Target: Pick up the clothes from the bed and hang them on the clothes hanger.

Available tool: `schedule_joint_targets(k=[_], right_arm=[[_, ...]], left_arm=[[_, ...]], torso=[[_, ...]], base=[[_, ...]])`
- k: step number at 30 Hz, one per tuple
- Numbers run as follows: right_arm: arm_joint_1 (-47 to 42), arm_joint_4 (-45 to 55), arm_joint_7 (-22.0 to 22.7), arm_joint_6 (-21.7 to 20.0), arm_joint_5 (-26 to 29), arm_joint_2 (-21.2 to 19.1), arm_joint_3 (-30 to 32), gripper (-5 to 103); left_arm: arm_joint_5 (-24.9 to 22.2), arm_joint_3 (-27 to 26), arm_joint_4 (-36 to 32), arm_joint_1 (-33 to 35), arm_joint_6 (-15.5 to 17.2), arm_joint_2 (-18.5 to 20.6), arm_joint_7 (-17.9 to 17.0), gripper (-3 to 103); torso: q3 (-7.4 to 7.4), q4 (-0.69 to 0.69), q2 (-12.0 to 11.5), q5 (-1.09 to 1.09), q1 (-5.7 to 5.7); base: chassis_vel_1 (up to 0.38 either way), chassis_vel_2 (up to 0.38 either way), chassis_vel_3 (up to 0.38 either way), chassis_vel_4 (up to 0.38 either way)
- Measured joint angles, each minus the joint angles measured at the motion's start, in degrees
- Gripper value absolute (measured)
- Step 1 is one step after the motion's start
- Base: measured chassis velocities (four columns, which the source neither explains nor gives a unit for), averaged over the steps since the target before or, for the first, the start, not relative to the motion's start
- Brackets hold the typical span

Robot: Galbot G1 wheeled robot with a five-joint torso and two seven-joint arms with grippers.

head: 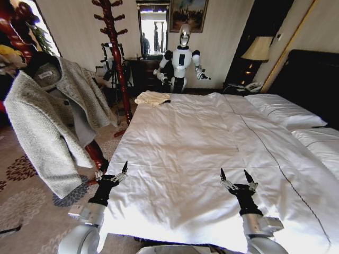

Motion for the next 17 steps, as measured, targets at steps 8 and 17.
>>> schedule_joint_targets(k=[8, 17], right_arm=[[0.01, 0.02, 0.00, 0.00, -0.03, 0.01, 0.00, 100], [0.02, 0.03, 0.00, 0.00, -0.05, 0.00, 0.00, 100]], left_arm=[[-0.03, -0.02, -0.03, 0.00, 0.03, 0.02, -0.03, 100], [-0.04, -0.03, -0.03, 0.01, 0.07, 0.04, -0.05, 100]], torso=[[0.00, 0.00, 0.00, 0.00, 0.00], [0.00, 0.00, 0.00, 0.00, 0.00]], base=[[0.000, 0.000, 0.000, 0.000], [0.000, 0.000, 0.000, 0.000]])
